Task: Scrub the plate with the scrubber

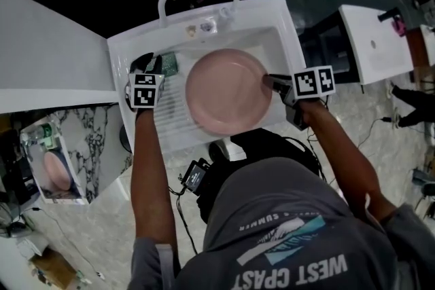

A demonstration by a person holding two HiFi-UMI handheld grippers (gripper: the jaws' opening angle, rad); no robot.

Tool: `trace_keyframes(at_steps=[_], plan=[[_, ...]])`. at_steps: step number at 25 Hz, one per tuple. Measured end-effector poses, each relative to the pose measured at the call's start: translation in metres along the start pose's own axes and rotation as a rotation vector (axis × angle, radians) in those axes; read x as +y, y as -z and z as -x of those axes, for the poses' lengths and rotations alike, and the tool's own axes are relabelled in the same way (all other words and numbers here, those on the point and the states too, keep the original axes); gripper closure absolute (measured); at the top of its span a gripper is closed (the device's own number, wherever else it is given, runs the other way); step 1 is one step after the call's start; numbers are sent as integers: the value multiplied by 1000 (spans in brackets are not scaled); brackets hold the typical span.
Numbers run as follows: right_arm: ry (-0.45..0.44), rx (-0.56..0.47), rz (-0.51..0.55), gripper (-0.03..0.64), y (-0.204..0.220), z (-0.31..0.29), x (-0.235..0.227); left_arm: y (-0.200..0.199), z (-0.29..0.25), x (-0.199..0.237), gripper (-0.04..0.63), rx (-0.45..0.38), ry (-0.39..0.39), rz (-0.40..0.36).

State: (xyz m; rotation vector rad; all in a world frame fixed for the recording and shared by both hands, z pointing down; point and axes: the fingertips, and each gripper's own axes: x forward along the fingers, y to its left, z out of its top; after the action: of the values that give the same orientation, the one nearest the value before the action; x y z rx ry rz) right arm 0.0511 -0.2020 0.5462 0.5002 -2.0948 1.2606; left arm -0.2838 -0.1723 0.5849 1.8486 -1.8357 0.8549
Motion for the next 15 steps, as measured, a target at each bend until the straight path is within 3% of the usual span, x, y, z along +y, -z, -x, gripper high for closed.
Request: trace_keyframes(at_steps=[15], plan=[[-70, 150, -33, 558, 38, -99, 55, 9, 186, 32, 568, -210, -195, 10]])
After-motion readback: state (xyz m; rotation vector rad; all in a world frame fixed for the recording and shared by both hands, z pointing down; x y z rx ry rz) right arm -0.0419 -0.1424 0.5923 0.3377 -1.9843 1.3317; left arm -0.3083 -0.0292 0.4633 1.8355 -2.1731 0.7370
